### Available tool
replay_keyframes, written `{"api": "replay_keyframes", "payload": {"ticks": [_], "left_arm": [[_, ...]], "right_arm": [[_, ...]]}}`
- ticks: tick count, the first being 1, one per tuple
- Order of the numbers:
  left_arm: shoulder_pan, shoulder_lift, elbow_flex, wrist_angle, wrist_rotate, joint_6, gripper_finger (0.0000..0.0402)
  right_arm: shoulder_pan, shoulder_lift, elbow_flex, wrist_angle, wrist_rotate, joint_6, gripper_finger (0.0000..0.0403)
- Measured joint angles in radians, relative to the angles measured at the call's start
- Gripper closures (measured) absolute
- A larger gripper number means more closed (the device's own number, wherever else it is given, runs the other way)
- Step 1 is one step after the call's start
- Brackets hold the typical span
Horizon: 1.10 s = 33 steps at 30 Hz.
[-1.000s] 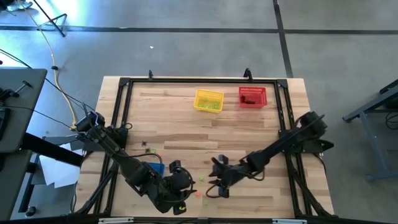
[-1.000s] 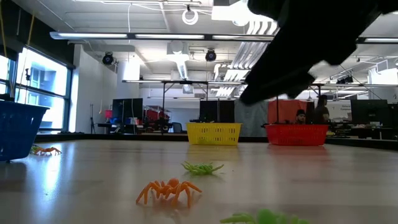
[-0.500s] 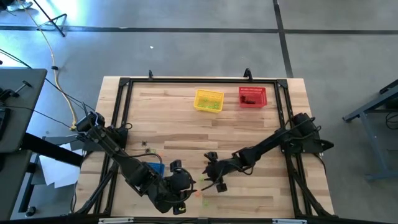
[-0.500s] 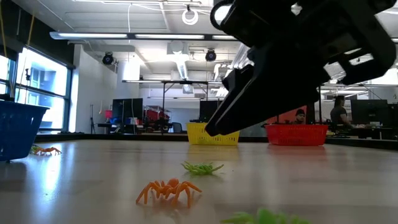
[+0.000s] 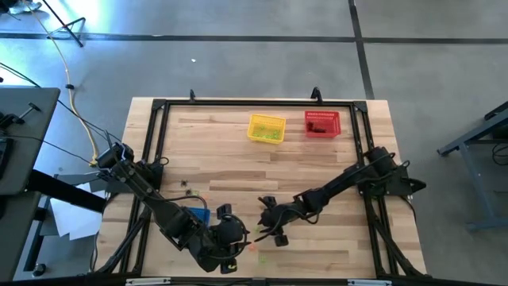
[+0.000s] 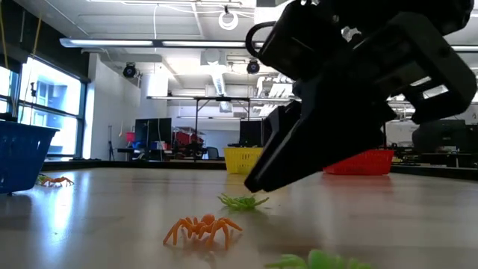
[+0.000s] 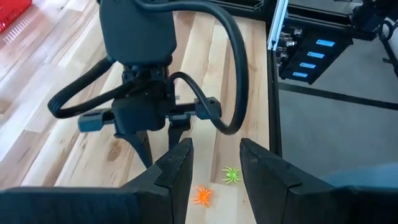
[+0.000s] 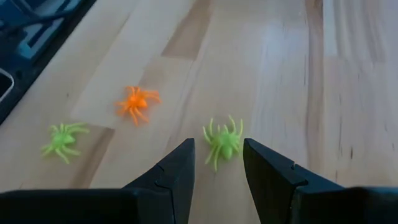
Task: Sort Halloween decoration
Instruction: Put the green spider toy into the yellow bin
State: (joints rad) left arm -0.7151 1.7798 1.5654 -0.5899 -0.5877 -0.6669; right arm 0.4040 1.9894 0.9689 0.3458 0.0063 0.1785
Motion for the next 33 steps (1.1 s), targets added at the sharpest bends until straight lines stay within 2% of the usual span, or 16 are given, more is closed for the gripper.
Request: {"api": "replay_keyframes", "payload": {"ticks": [18, 22, 27, 33], "left_arm": [[0.000, 0.000, 0.000, -0.028, 0.000, 0.017, 0.0280], [0.000, 0.000, 0.000, -0.028, 0.000, 0.017, 0.0280], [0.000, 0.000, 0.000, -0.033, 0.000, 0.017, 0.0280], [0.000, 0.000, 0.000, -0.047, 0.004, 0.014, 0.0280]], "right_arm": [[-0.016, 0.087, 0.005, 0.098, 0.023, 0.032, 0.0273], [-0.021, 0.088, 0.004, 0.100, 0.024, 0.064, 0.0309], [-0.036, 0.089, 0.004, 0.099, 0.006, 0.123, 0.0389], [-0.041, 0.090, 0.003, 0.099, -0.033, 0.155, 0.0399]]}}
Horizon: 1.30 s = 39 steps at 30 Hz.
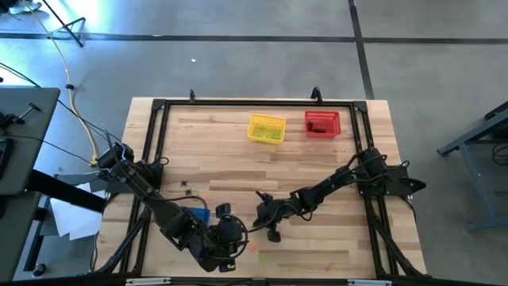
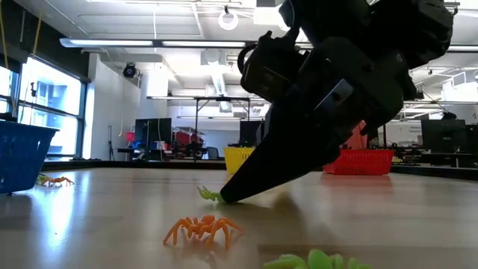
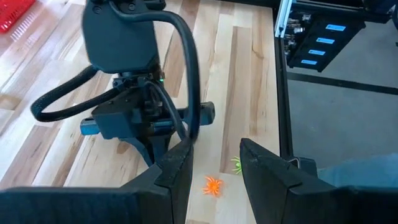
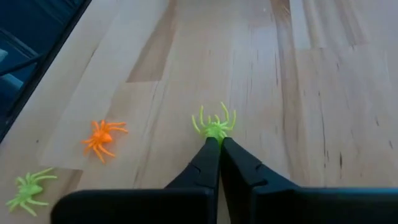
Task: Sort Halloween decoration
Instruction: Put the green spider toy into the yellow bin
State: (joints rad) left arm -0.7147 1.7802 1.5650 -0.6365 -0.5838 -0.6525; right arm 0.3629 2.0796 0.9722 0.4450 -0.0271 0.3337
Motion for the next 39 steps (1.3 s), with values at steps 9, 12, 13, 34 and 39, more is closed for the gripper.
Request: {"api": "replay_keyframes", "payload": {"ticks": [9, 12, 13, 34, 39], "left_arm": [[0.000, 0.000, 0.000, -0.023, 0.024, -0.004, 0.0280], [0.000, 0.000, 0.000, -0.059, 0.024, -0.024, 0.0280], [0.000, 0.000, 0.000, -0.073, 0.024, -0.029, 0.0280], [0.024, 0.001, -0.052, 0.012, -0.138, -0.007, 0.0278], [0.064, 0.001, -0.052, 0.064, -0.163, 0.082, 0.0268]], "right_arm": [[0.002, -0.067, -0.007, -0.063, -0.072, -0.004, 0.0402], [0.004, -0.127, -0.006, -0.081, -0.074, -0.021, 0.0402], [0.004, -0.147, -0.005, -0.089, -0.070, -0.021, 0.0402], [0.116, -0.548, -0.003, -0.339, 0.294, -0.104, 0.0403], [0.147, -0.582, -0.003, -0.364, 0.400, -0.141, 0.0403]]}}
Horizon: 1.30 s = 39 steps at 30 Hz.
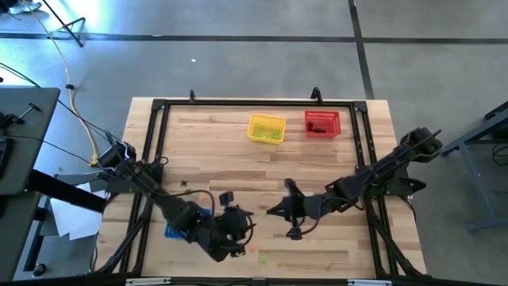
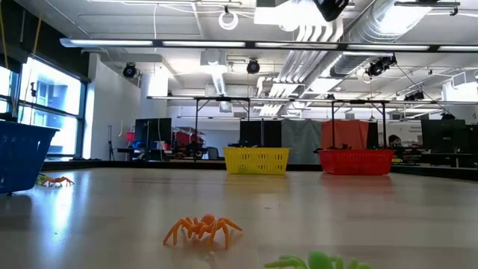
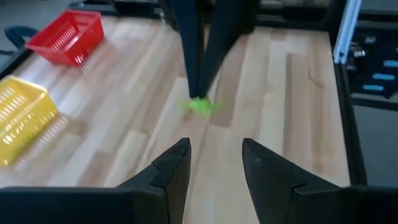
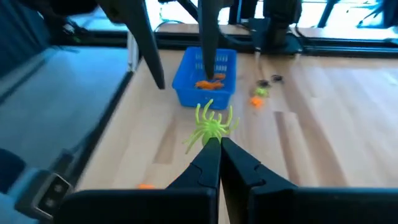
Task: Sort Halloween decoration
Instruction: Put the green spider toy into the yellow bin
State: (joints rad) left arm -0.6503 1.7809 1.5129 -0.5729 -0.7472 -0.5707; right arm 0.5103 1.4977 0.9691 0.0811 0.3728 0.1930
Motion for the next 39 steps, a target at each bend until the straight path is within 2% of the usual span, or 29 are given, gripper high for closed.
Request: {"api": "replay_keyframes", "payload": {"ticks": [7, 17, 23, 29, 34, 39], "left_arm": [[0.056, 0.000, 0.000, 0.098, 0.005, 0.126, 0.0246], [0.103, 0.000, 0.000, 0.106, 0.010, 0.138, 0.0225], [0.129, 0.000, 0.000, 0.108, 0.009, 0.165, 0.0222], [0.155, 0.000, 0.000, 0.119, 0.018, 0.164, 0.0222], [0.176, 0.000, 0.000, 0.157, 0.099, 0.164, 0.0222], [0.191, 0.000, 0.000, 0.161, 0.115, 0.164, 0.0222]], "right_arm": [[0.008, -0.001, 0.000, -0.073, 0.123, -0.064, 0.0403], [0.046, -0.001, 0.000, -0.063, 0.347, -0.328, 0.0403], [0.096, -0.001, 0.000, -0.056, 0.444, -0.437, 0.0403], [0.122, -0.001, 0.000, -0.047, 0.485, -0.489, 0.0403], [0.121, -0.001, 0.000, -0.038, 0.515, -0.523, 0.0403], [0.121, -0.001, 0.000, -0.001, 0.515, -0.566, 0.0403]]}}
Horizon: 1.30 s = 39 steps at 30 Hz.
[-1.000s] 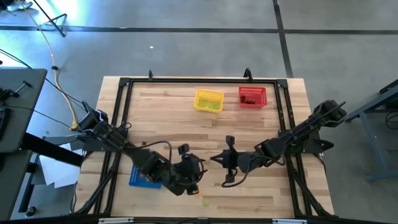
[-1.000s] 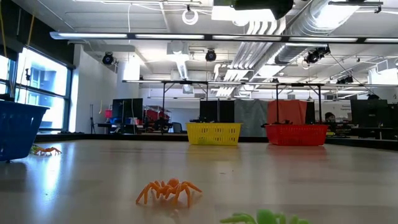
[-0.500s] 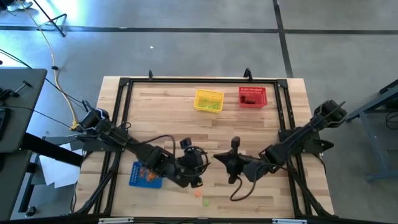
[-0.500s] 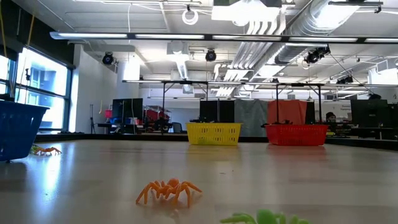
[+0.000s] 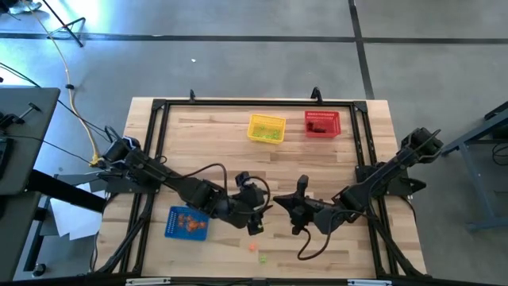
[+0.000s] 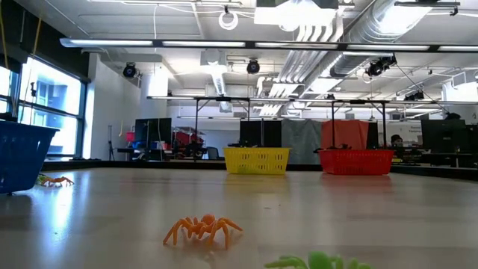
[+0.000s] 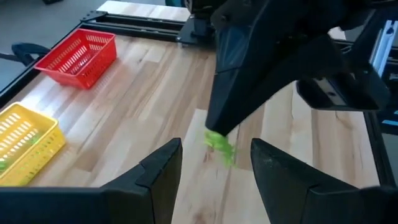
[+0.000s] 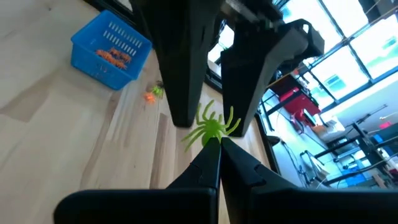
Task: Sort Halloween decoration
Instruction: Put the green spider toy into the yellow bin
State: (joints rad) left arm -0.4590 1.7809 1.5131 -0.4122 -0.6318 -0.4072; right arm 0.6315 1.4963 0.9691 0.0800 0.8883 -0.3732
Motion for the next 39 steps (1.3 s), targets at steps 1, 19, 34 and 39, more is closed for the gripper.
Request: {"api": "replay_keyframes", "payload": {"ticks": [1, 19, 34, 39], "left_arm": [[0.003, 0.000, 0.000, 0.000, 0.004, 0.001, 0.0223], [0.028, -0.001, 0.000, -0.007, 0.062, 0.000, 0.0398], [0.114, -0.001, 0.000, -0.074, -0.061, 0.146, 0.0401], [0.318, -0.001, 0.000, -0.085, 0.081, 0.229, 0.0401]], "right_arm": [[0.000, 0.000, 0.000, 0.008, 0.000, -0.008, 0.0403], [0.000, 0.000, 0.000, 0.013, 0.042, 0.067, 0.0391], [-0.007, -0.001, 0.001, -0.172, 0.457, 0.199, 0.0247], [-0.010, -0.039, 0.001, -0.426, 0.268, 0.581, 0.0241]]}}
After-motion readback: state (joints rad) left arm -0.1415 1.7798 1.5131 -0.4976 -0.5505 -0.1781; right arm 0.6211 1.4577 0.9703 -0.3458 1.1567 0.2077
